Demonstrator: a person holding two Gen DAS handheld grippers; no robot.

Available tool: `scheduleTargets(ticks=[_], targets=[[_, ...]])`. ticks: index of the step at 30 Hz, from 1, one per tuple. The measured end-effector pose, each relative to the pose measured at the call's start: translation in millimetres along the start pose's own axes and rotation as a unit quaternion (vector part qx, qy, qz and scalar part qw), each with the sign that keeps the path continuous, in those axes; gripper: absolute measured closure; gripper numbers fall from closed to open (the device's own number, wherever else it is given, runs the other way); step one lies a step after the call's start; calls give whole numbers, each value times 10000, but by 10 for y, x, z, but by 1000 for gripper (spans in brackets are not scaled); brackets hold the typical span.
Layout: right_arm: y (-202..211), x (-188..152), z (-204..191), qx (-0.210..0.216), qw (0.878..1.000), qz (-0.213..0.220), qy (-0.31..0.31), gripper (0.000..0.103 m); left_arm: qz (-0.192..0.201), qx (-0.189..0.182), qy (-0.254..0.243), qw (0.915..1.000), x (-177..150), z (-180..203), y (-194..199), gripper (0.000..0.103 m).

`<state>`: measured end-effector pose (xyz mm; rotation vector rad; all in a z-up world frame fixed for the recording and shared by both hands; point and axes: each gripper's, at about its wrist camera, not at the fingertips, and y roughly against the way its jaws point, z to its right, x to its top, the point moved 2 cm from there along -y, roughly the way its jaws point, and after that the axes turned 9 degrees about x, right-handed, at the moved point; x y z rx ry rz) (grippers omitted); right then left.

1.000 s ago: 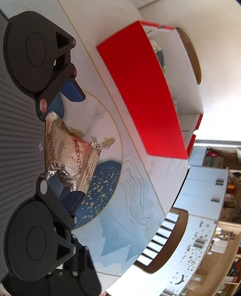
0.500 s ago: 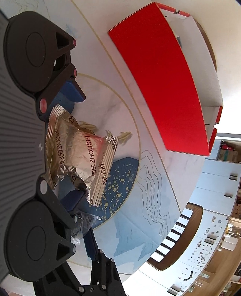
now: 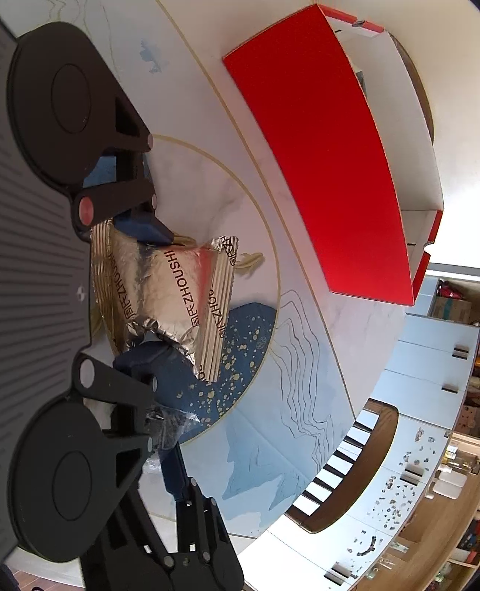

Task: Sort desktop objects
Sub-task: 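Grasp the silver foil bag with the left tool while the right tool grasps the black-item bag, then carry the foil bag with the left tool while the right tool carries the black-item bag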

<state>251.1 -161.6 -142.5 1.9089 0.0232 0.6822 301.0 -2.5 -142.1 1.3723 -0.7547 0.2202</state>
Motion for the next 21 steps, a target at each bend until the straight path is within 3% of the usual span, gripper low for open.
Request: scheduleTargets(ticks=[6,21], targets=[[38,23,4,-14,10000,12,26,70,50,63,127,9999,-82,-28,96,53],[217,218,-126,-27,9992,256,314,71,295,433,803,9954,-213,-199,523,54]])
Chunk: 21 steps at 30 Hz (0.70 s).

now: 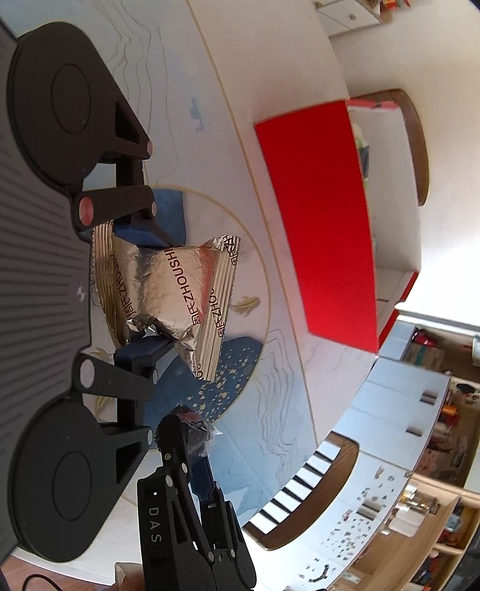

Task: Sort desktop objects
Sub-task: 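Carry the foil bag with the left tool while the right tool carries the black-item bag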

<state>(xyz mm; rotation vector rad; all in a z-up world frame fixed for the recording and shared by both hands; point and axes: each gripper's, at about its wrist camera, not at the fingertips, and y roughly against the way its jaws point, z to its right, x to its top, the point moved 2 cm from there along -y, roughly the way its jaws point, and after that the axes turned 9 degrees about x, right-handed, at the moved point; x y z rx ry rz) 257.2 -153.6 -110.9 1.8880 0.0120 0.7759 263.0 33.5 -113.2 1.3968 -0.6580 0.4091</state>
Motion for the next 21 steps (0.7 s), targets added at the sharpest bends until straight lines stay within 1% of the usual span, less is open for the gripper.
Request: scheduleTargets(ticks=[14,21], targets=[[188,309,-98,193,9993,304,65,71,244,185,350,9989,88,-52,415,53],[233,524,-153,279,9984,478,142,71,335,445,574,9968,198,-126,503,53]])
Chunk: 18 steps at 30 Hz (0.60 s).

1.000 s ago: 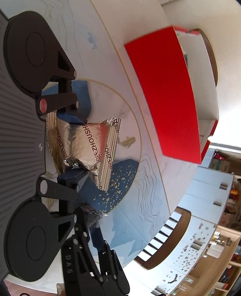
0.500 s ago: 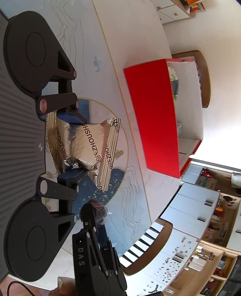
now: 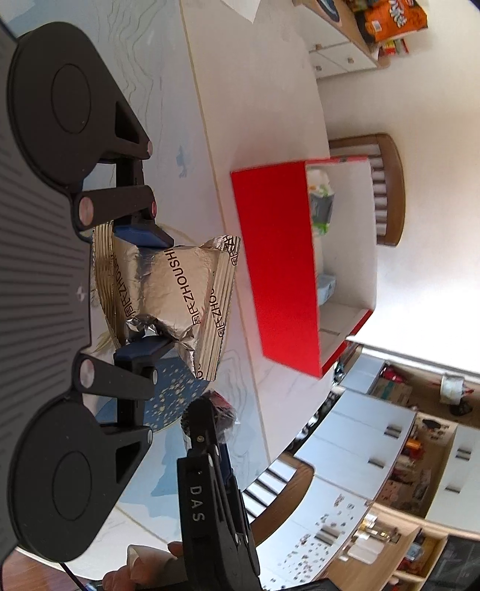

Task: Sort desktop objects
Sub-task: 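Carry the foil bag with the left tool while the right tool carries the black-item bag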

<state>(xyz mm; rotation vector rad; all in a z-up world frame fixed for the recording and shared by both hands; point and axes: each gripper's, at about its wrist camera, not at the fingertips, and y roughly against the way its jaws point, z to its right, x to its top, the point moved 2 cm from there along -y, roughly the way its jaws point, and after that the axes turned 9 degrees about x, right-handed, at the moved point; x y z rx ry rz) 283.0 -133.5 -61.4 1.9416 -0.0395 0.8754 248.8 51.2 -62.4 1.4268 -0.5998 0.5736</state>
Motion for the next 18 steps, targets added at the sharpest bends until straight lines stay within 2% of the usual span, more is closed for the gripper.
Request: scheduleTargets(ticks=[18], targets=[[-6,690,-15,178,9988,372,275,71,325,344,332,9983,549,-382,39,53]])
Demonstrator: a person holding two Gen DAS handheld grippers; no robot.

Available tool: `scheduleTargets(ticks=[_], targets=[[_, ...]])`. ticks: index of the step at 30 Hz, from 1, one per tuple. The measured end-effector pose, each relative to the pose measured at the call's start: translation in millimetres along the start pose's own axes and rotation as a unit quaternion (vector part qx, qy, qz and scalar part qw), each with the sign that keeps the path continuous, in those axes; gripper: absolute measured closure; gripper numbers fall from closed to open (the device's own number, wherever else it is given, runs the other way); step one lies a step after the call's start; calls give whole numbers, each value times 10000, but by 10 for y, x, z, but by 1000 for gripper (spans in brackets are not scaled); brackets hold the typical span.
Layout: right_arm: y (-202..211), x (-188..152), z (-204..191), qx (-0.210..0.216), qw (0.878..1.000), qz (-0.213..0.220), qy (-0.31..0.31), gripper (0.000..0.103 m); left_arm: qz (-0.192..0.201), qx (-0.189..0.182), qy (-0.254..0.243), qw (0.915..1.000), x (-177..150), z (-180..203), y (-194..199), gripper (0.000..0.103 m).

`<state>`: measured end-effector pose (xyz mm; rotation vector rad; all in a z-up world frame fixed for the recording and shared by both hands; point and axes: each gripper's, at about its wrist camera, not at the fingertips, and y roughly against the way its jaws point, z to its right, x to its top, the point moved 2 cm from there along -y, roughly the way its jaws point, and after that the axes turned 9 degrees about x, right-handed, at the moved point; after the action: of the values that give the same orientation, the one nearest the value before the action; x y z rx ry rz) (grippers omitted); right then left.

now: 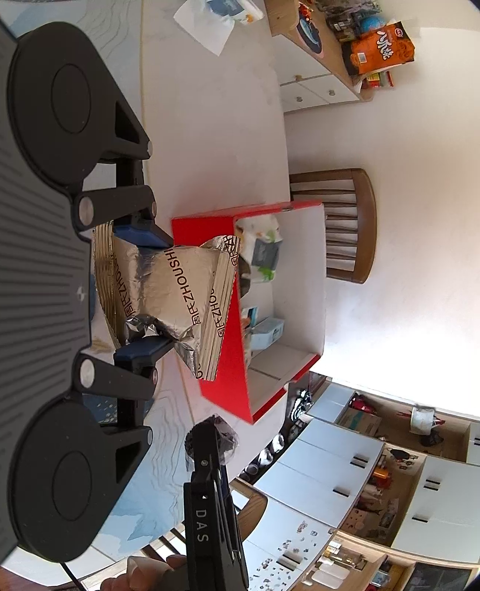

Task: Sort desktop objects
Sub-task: 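Carry the foil bag with the left tool while the right tool carries the black-item bag, then lower the foil bag into the box with the left tool while the right tool releases its bag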

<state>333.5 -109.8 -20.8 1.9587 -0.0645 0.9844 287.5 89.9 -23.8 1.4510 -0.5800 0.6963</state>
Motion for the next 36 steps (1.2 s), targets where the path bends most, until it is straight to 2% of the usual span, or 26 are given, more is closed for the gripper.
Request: scheduleTargets(ticks=[25,32,36], targets=[[-326,792,96,73,9994,189,271,71,132,70,-36,9999,652,-335,-383,54],[-441,915,170,39,9995,207,237,71,26,25,-89,10000,781,-330,-604,54],[-555,963,275,-35,9998,161,116,71,-9,-63,-288,9996,853,-225,-762,53]])
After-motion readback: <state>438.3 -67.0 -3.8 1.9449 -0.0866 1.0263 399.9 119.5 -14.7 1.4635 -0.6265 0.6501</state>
